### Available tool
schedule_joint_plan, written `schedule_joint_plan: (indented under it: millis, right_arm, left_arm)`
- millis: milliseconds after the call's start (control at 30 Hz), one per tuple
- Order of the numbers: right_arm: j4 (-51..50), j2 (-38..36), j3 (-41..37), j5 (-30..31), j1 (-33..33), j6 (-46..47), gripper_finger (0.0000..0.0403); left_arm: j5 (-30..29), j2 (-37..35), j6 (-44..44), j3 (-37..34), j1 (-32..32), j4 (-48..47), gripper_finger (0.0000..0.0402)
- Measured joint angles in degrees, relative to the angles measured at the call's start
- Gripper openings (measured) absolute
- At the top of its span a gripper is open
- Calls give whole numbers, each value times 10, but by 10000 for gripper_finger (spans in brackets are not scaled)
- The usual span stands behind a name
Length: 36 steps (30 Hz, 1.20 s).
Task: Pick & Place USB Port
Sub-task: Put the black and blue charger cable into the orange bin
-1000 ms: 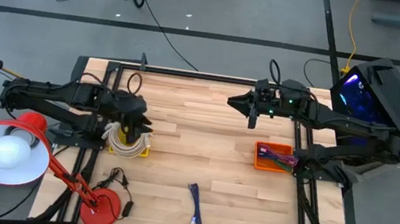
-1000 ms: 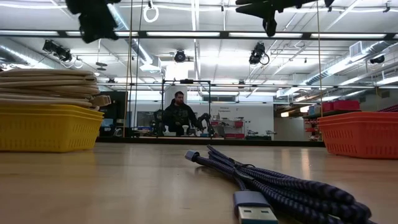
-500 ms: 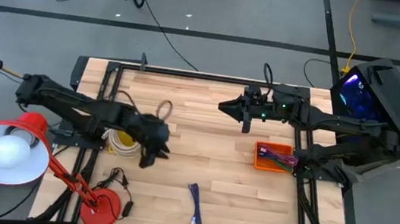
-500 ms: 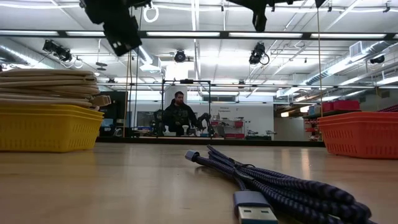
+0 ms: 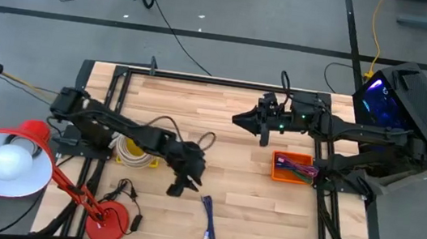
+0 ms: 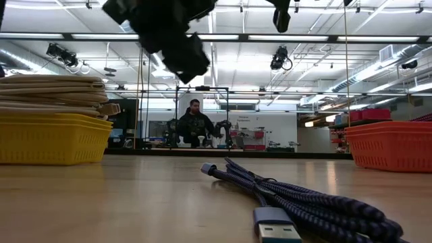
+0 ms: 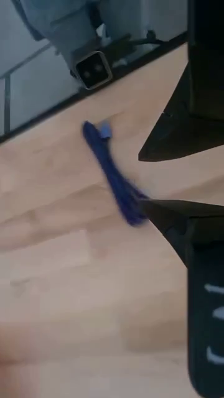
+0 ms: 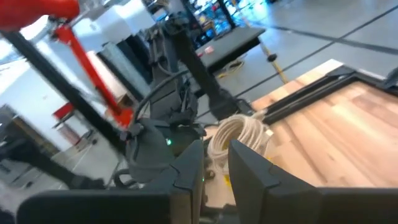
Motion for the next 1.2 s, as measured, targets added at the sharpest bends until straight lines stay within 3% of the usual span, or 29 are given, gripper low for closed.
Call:
schedule_joint_plan:
  millis: [133, 333, 567, 633, 900, 1200]
  right_arm:
    - [-3, 0, 0, -40, 0, -4, 78]
    - [-4, -4, -1, -98, 0, -12, 78]
    - [44, -24, 0, -157, 1, -10, 78]
    - [38, -29, 0, -157, 1, -10, 78]
    - [14, -38, 0, -157, 1, -14, 78]
    - [19, -38, 0, -155, 1, -18, 78]
  left_arm:
    - [-6, 72, 32, 84, -21, -25, 127]
    - [-25, 160, 96, 213, -20, -172, 142]
    - [-19, 214, 200, 251, -22, -290, 150]
    - [-5, 225, 223, 253, -28, -290, 150]
    - [-47, 227, 234, 268, -43, -257, 166]
    - [-56, 242, 278, 271, -66, -199, 177]
